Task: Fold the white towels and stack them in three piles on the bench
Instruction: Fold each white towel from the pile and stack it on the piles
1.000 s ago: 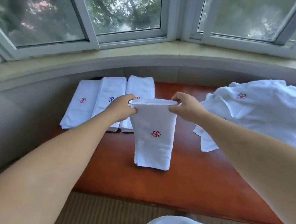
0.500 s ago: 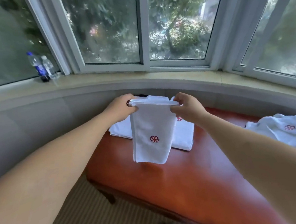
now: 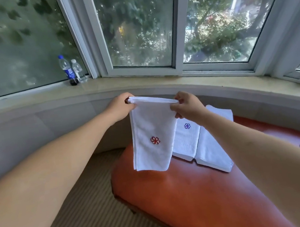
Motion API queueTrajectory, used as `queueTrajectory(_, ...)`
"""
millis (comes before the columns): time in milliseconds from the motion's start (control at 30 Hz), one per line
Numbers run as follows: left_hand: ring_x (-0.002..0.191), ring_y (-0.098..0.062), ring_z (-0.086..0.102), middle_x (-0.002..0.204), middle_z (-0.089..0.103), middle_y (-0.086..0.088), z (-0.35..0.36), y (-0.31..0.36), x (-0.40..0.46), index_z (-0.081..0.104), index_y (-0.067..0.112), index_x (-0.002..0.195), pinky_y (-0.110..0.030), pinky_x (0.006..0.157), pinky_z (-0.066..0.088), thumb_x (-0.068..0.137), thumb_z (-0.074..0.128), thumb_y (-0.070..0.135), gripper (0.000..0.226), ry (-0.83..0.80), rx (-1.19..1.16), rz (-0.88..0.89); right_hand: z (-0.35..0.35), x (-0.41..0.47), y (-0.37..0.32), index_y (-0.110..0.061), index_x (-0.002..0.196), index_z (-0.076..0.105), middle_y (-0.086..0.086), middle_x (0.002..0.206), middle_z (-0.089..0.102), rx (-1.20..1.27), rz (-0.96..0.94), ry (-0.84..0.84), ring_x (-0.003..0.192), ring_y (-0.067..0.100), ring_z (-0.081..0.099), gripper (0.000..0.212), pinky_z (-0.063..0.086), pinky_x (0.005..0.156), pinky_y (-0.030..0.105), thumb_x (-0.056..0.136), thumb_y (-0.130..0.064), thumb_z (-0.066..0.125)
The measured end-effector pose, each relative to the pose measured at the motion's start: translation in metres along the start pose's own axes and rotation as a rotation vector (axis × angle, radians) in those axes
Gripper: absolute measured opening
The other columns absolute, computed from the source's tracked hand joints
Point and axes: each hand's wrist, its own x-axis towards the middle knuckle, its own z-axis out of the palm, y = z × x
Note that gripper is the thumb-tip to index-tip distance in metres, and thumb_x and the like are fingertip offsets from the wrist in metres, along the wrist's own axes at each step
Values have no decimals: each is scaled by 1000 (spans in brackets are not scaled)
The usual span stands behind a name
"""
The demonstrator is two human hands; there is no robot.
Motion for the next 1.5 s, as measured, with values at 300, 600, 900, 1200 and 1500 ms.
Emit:
queueTrajectory(300, 86, -7, 57, 100, 64, 9, 4, -33, 71, 62, 27, 106, -27, 64, 39, 96, 66, 24, 11, -51, -7, -38, 31, 72, 18, -20, 93, 60, -2, 63, 73, 24, 80, -19, 60, 15, 73, 24, 64, 73, 45, 70, -29, 60)
queueTrajectory(600, 87, -10, 56, 100, 62, 8, 37, -67, 174, 59, 29, 107, -26, 66, 42, 98, 62, 28, 10, -122, -22, -35, 48, 143, 44, -20, 108, 59, 0, 71, 75, 29, 205, 46, 64, 9, 73, 30, 64, 76, 46, 79, -28, 60)
queueTrajectory(900, 80, -5, 54, 92, 60, 14, 94, -76, 308, 59, 28, 103, -27, 61, 38, 97, 62, 28, 7, -262, -40, 18, 44, 236, 91, -12, 115, 57, 14, 103, 72, 172, 411, 193, 67, 13, 75, 26, 62, 74, 41, 91, -19, 65)
queueTrajectory(1200, 89, -18, 60, 98, 65, -1, 179, -119, 397, 59, 25, 98, -33, 74, 47, 100, 58, 19, 6, -403, -87, -22, 69, 315, 166, -14, 127, 53, 9, 107, 68, 216, 604, 197, 72, 14, 74, 34, 61, 81, 43, 95, -17, 64)
queueTrajectory(1500, 105, -15, 55, 122, 57, 5, 252, -171, 442, 41, 24, 149, -25, 75, 41, 102, 56, 26, 49, -387, -241, -294, 101, 372, 239, -26, 151, 38, -3, 136, 49, 407, 736, 184, 99, 22, 68, 60, 60, 89, 36, 97, -16, 64)
